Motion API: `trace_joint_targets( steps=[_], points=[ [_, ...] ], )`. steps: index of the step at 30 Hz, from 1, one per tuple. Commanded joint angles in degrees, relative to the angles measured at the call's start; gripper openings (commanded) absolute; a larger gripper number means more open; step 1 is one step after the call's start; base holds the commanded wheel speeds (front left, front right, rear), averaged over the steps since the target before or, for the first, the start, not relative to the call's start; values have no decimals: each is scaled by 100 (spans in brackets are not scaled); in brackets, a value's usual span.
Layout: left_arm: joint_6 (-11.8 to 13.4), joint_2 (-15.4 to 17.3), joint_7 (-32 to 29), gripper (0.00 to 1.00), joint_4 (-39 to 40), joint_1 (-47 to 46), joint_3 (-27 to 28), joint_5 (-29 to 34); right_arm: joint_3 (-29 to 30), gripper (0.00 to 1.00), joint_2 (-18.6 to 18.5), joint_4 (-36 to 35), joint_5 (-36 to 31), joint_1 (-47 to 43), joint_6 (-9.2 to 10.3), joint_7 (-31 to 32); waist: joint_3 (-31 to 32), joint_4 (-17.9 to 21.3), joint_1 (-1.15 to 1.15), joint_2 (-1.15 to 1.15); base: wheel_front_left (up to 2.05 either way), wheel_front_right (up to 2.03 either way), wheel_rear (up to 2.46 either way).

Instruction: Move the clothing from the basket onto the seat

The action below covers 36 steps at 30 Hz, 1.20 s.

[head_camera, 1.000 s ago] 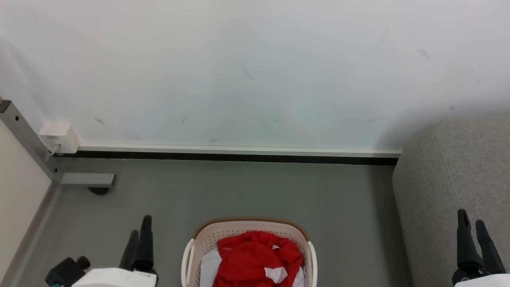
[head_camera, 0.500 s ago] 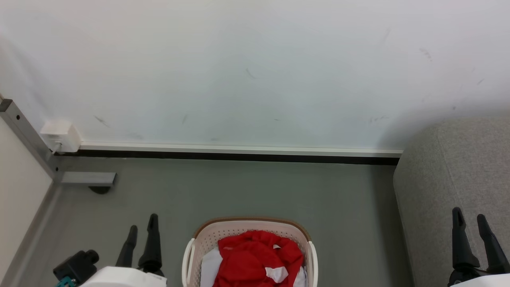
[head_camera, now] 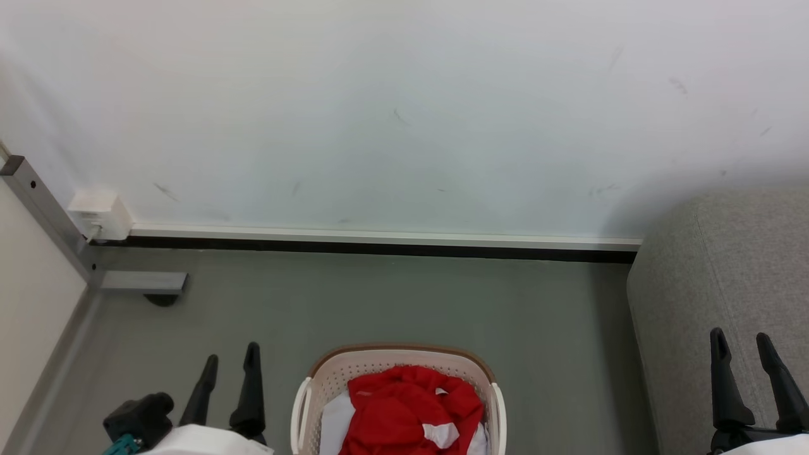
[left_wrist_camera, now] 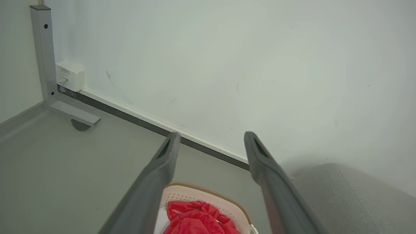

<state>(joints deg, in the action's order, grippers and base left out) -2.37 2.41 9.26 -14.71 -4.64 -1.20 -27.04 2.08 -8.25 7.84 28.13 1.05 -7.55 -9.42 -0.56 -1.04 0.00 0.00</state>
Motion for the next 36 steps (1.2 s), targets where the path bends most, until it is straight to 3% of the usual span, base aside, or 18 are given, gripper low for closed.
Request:
trace_joint_targets(
  steps=[1, 29, 36],
  points=[
    [15, 51, 82, 100, 19, -19, 9, 193, -3, 100, -64, -49, -128, 9, 7, -53, -2, -3, 0, 0, 0, 0, 0],
    [16, 64, 433, 100, -69, 56, -71, 1672, 43, 100, -162, 18, -1423, -113, 10, -400, 15, -79, 0, 0, 0, 0, 0],
    [12, 64, 494, 100, -163, 71, -85, 1942, 159, 100, -62, 84, -1414, -175, 11, -480, 14, -86, 0, 0, 0, 0, 0]
  ],
)
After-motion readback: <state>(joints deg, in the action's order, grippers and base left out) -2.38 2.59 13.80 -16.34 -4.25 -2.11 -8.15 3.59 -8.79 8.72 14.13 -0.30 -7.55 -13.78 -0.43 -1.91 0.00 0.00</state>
